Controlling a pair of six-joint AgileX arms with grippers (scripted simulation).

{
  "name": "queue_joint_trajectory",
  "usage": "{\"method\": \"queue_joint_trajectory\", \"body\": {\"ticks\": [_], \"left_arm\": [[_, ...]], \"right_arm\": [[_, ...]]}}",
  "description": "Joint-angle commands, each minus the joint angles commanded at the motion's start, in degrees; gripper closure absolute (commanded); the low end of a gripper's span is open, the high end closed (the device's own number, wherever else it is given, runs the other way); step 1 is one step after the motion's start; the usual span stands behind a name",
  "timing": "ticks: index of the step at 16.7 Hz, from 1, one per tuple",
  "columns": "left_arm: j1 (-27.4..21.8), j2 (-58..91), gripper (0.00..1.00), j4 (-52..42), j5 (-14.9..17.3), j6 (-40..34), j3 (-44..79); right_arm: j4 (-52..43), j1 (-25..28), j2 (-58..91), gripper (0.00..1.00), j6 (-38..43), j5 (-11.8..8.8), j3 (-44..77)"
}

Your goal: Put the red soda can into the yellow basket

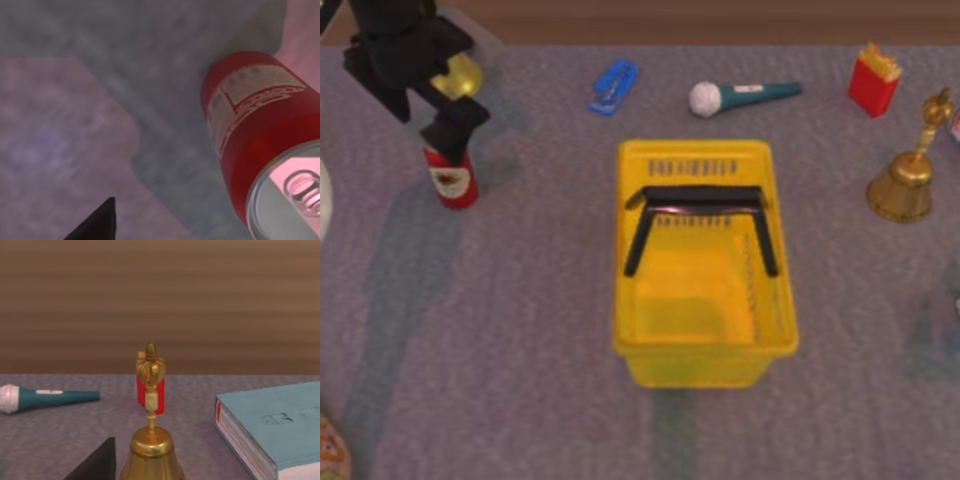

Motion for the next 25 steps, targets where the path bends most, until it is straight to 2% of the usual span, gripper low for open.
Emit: {"method": "queue_joint_trajectory", "body": {"ticks": [6, 13, 17, 25], "left_arm": [[0.15, -0.2, 0.0, 1.04, 0.0, 0.08, -1.1], [0.06, -2.24, 0.0, 12.86, -0.03, 0.04, -15.14], [0.06, -2.32, 0.0, 13.46, -0.03, 0.04, -15.78], [0.06, -2.32, 0.6, 13.46, -0.03, 0.04, -15.78]], "right_arm": [[0.0, 0.0, 0.0, 0.0, 0.0, 0.0, 0.0], [0.0, 0.0, 0.0, 0.0, 0.0, 0.0, 0.0], [0.0, 0.0, 0.0, 0.0, 0.0, 0.0, 0.0], [0.0, 0.0, 0.0, 0.0, 0.0, 0.0, 0.0]]}}
